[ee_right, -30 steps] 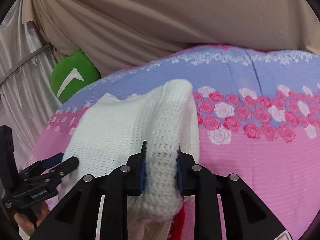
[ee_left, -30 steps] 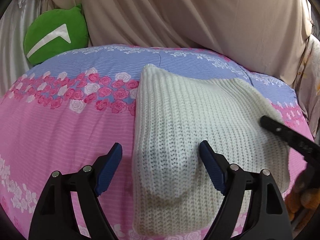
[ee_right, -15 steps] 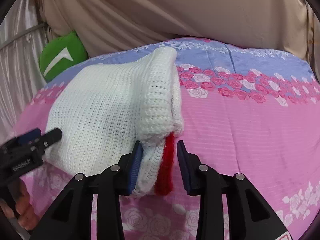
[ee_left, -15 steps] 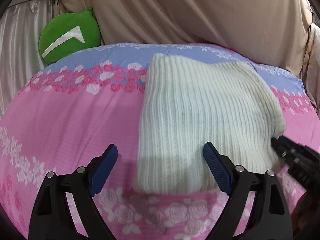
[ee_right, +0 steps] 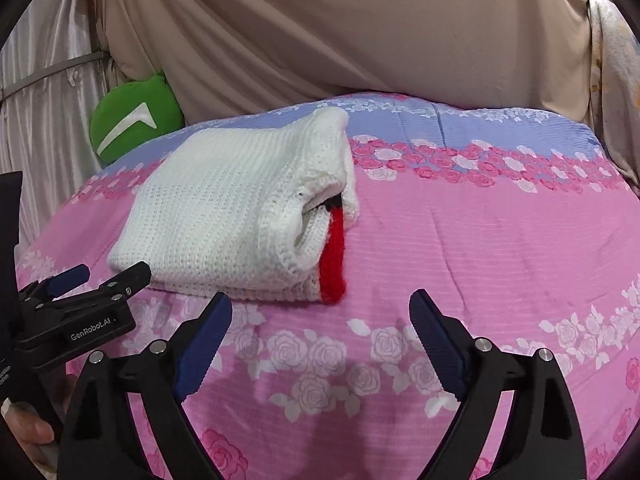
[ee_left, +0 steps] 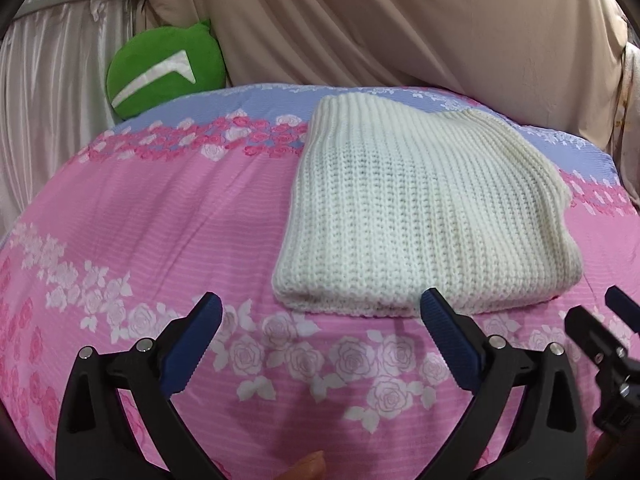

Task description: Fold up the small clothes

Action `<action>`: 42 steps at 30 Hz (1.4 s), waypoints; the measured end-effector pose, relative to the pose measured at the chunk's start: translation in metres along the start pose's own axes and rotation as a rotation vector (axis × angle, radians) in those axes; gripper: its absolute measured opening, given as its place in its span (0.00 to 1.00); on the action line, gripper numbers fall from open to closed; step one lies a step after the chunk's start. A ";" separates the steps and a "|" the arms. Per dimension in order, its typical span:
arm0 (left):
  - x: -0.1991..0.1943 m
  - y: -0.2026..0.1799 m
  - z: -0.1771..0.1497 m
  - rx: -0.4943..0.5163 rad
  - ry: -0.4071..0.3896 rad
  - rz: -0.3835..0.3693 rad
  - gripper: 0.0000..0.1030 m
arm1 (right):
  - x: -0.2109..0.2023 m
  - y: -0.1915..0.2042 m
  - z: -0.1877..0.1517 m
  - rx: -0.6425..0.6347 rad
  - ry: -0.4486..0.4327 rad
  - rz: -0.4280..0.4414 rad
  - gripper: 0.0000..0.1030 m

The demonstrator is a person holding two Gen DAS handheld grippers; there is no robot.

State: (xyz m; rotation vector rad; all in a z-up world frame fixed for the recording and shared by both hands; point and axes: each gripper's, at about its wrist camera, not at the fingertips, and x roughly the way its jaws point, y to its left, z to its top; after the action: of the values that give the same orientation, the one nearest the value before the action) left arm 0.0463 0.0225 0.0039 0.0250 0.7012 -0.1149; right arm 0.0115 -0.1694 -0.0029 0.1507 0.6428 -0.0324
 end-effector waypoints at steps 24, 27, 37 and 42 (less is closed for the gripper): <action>0.001 -0.010 -0.004 0.032 -0.007 0.103 0.94 | 0.015 0.011 -0.006 -0.037 0.082 -0.115 0.85; 0.000 -0.015 -0.005 0.050 -0.011 0.117 0.94 | 0.015 0.011 -0.007 -0.035 0.078 -0.115 0.85; 0.000 -0.021 -0.005 0.087 -0.012 0.120 0.94 | 0.014 0.017 -0.007 -0.028 0.078 -0.140 0.85; 0.000 -0.023 -0.005 0.100 -0.012 0.124 0.94 | 0.014 0.018 -0.007 -0.026 0.077 -0.140 0.85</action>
State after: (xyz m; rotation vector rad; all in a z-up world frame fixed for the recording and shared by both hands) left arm 0.0404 -0.0002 -0.0001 0.1638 0.6802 -0.0309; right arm 0.0196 -0.1508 -0.0145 0.0821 0.7295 -0.1536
